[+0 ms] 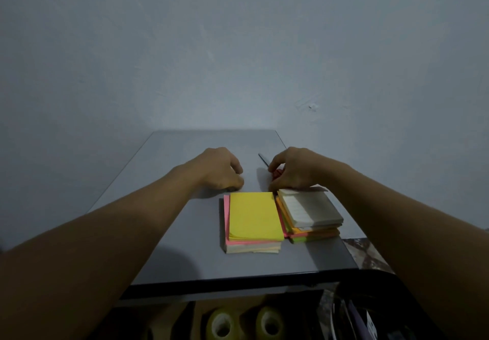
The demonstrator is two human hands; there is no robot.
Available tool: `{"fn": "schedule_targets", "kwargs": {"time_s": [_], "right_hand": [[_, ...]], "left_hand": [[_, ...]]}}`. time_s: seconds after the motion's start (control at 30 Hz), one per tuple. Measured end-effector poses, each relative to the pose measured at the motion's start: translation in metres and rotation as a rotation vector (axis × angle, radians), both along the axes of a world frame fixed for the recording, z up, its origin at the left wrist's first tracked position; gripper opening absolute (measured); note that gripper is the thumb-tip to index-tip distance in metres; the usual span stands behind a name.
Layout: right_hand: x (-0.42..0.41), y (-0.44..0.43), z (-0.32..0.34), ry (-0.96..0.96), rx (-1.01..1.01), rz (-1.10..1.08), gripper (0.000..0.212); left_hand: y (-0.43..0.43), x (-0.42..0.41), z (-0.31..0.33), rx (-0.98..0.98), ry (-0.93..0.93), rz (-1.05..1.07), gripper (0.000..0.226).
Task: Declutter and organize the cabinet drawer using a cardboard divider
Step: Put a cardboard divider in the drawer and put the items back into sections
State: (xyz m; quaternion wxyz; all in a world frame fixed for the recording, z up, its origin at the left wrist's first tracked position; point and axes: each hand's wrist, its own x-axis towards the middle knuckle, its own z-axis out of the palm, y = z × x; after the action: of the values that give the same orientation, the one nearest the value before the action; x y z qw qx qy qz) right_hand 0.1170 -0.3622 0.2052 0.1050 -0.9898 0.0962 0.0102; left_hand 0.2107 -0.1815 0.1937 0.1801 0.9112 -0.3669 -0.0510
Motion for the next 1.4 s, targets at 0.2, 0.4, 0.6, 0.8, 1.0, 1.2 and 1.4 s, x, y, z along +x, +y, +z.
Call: {"fn": "schedule_targets", "kwargs": {"time_s": [0.2,0.4,0.6,0.8,1.0,1.2,1.4], "right_hand": [[0.001,0.006,0.001,-0.008,0.077,-0.056,0.057],[-0.01,0.015,0.023,-0.076,0.108,-0.098,0.056],[-0.039,0.04,0.058,-0.205,0.186,-0.052,0.054],[-0.092,0.085,0.066,-0.304,0.316,0.019,0.05],[-0.147,0.127,0.043,-0.376,0.421,0.066,0.039],[-0.186,0.155,0.015,-0.401,0.547,0.088,0.033],[-0.21,0.166,0.004,-0.409,0.626,0.104,0.031]], "left_hand": [[0.021,0.001,0.003,-0.053,0.049,0.042,0.043],[0.063,-0.006,0.023,-0.242,0.002,0.135,0.034],[0.122,-0.038,0.053,-0.32,-0.03,0.154,0.027],[0.181,-0.092,0.065,-0.397,-0.012,0.158,0.025],[0.223,-0.149,0.045,-0.366,0.027,0.15,0.027],[0.251,-0.19,-0.005,-0.28,0.131,0.119,0.031],[0.259,-0.216,-0.06,-0.094,0.258,0.075,0.03]]}}
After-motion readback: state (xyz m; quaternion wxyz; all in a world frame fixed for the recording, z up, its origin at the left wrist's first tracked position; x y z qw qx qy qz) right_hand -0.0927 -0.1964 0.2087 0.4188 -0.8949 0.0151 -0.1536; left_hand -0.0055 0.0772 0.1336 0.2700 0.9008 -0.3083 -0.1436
